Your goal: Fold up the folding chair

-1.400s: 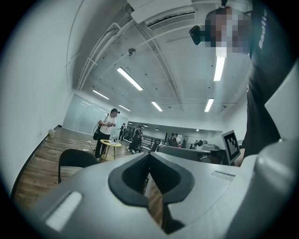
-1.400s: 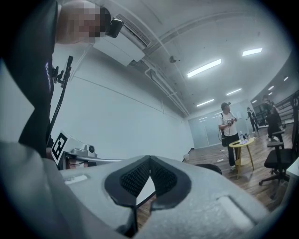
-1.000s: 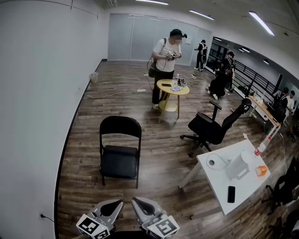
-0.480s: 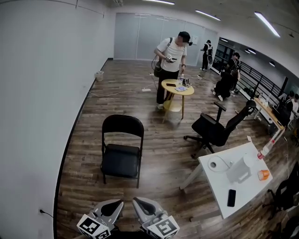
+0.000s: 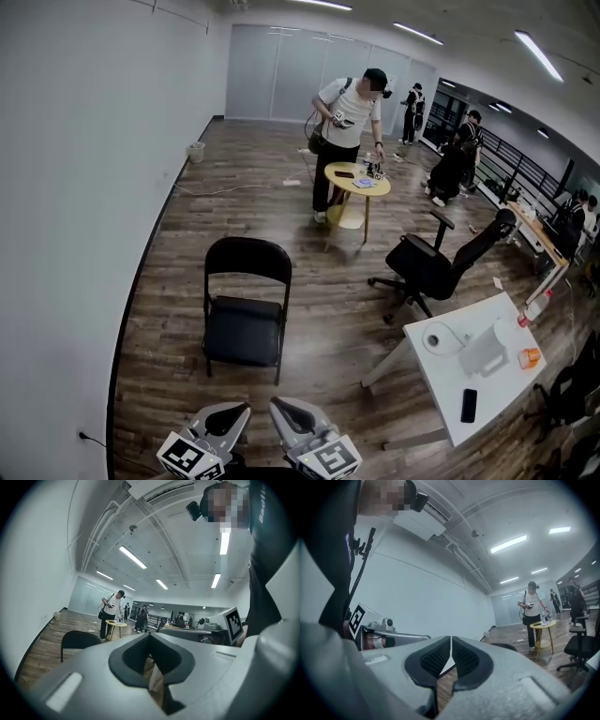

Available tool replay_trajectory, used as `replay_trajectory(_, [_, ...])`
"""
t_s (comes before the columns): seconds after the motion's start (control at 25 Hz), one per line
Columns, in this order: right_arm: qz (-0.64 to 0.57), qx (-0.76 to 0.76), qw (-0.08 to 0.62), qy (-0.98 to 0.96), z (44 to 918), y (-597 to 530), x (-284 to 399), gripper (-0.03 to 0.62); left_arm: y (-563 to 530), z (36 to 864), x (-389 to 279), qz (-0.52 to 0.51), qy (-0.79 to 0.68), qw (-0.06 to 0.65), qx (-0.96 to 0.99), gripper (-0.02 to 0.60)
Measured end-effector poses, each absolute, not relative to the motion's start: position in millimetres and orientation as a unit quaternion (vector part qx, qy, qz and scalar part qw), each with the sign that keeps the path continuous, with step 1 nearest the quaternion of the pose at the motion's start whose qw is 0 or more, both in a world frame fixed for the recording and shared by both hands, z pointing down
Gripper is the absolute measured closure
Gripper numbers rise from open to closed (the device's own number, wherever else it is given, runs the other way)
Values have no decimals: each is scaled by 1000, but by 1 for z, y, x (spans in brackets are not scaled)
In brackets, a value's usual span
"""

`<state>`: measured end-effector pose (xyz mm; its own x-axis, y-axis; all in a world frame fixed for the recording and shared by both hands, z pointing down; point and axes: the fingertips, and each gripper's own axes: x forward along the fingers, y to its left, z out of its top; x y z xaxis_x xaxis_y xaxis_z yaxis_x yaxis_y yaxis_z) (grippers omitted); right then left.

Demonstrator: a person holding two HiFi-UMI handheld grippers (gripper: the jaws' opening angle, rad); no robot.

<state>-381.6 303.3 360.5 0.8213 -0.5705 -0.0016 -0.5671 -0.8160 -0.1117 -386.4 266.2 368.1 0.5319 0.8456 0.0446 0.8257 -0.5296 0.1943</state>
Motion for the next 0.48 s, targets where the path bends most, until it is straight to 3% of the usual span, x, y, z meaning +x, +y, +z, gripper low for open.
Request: replay_trajectory(0.48, [-35,-961,39,272,360,271,-287,579,234,366,-290,69,509,77,855,578])
